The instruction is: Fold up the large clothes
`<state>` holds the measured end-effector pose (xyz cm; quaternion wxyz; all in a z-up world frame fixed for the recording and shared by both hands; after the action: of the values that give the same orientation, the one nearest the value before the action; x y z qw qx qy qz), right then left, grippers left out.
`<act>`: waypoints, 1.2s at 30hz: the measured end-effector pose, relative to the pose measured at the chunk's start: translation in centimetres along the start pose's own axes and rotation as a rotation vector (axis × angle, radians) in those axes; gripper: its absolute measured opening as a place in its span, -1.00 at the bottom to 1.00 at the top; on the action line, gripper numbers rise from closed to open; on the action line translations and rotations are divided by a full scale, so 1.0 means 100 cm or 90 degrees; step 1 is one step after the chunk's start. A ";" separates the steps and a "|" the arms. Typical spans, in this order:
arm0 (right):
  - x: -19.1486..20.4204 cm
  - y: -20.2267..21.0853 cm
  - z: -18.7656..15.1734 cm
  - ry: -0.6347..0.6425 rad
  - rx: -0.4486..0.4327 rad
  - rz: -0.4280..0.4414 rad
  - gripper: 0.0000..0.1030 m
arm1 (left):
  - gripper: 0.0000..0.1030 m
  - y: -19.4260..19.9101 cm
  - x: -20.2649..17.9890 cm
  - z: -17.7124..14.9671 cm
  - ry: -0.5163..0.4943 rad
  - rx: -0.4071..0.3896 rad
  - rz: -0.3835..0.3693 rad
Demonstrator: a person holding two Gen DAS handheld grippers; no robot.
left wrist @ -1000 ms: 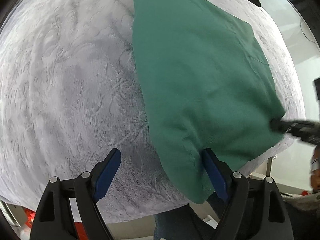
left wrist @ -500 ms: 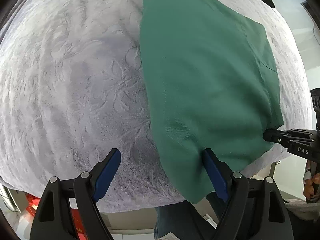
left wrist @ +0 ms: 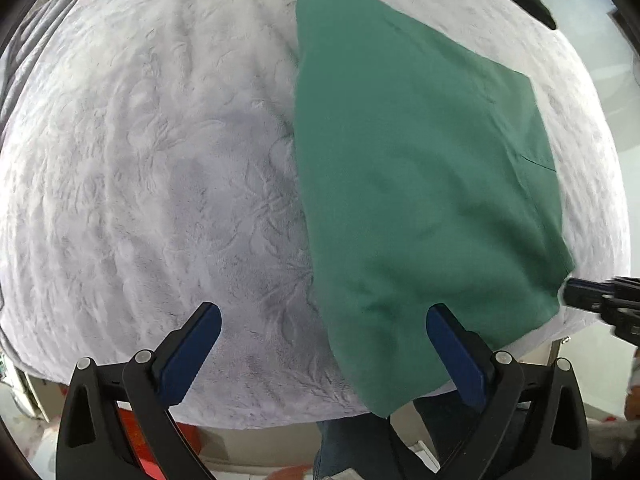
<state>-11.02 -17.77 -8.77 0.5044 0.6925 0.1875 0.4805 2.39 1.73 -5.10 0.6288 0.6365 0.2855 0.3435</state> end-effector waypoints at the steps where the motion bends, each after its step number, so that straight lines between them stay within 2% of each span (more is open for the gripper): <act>1: 0.001 0.009 0.005 -0.006 -0.015 -0.001 -0.65 | 1.00 0.002 -0.001 0.003 -0.001 -0.001 0.015; 2: 0.002 0.015 0.010 -0.012 -0.027 -0.005 -0.32 | 1.00 0.007 0.001 0.009 0.000 -0.003 0.024; 3: 0.003 0.021 0.017 -0.022 -0.043 -0.015 0.18 | 1.00 0.011 0.001 0.012 0.004 -0.008 0.031; 4: 0.003 0.024 0.021 -0.027 -0.053 -0.021 0.37 | 1.00 0.017 0.000 0.016 0.008 -0.014 0.031; 5: 0.004 0.029 0.027 -0.034 -0.065 -0.025 0.46 | 1.00 0.022 -0.002 0.020 0.011 -0.019 0.027; 10: 0.011 0.042 0.048 -0.064 -0.102 -0.051 0.48 | 1.00 0.047 -0.010 0.032 0.028 -0.036 0.026; 11: 0.012 0.045 0.050 -0.065 -0.109 -0.060 0.61 | 1.00 0.052 -0.011 0.033 0.031 -0.040 0.028; 12: 0.013 0.048 0.051 -0.062 -0.120 -0.069 0.62 | 1.00 0.058 -0.011 0.035 0.033 -0.046 0.030; 17: 0.030 0.054 0.045 -0.050 -0.158 -0.110 0.67 | 1.00 0.072 -0.013 0.034 0.040 -0.063 0.038; 25: 0.033 0.061 0.040 -0.077 -0.190 -0.151 0.72 | 1.00 0.078 -0.016 0.032 0.027 -0.070 0.052; 36: 0.038 0.061 0.038 -0.071 -0.181 -0.158 0.72 | 1.00 0.074 -0.020 0.035 0.016 -0.078 0.060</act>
<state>-7.35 -19.50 -1.66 0.6622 0.6113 0.1737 0.3969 3.48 -2.29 2.19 0.6459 0.6054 0.2418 0.3975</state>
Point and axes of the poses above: each gripper's, at about its wrist camera, not at the fingertips, and y roughly against the way its jaws point, x to its left, z to its top, the point moved 2 cm from there along -y, roughly the way its jaws point, and after that the axes turned 10 degrees about z, right-handed, at the moved point
